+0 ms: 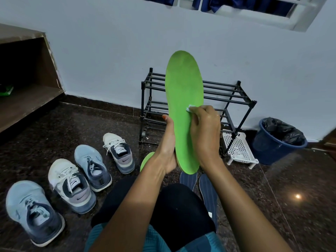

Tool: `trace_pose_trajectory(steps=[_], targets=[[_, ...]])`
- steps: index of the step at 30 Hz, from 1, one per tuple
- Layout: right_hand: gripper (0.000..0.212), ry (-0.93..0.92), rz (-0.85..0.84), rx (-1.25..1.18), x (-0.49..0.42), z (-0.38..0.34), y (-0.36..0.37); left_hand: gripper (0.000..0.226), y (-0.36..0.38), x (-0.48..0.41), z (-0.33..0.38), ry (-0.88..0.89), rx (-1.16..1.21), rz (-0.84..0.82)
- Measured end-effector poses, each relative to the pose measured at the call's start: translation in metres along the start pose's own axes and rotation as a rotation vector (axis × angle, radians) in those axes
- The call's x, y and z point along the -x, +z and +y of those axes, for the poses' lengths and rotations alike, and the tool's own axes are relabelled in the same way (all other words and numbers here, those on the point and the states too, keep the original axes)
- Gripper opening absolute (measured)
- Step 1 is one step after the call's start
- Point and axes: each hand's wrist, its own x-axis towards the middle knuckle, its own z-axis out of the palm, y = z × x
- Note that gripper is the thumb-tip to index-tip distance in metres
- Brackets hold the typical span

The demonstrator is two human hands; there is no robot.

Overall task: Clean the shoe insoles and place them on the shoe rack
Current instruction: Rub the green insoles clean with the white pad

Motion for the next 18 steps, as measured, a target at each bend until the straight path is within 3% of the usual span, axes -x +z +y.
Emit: trace_pose_trajectory(steps=[10, 18], targets=[[0.02, -0.031, -0.09, -0.11, 0.041, -0.013, -0.002, 0.091, -0.005, -0.007, -0.001, -0.084, 0.043, 0.057], [0.017, -0.006, 0.035, 0.111, 0.023, 0.008, -0.003, 0.071, 0.001, -0.008, -0.003, -0.016, -0.005, 0.026]])
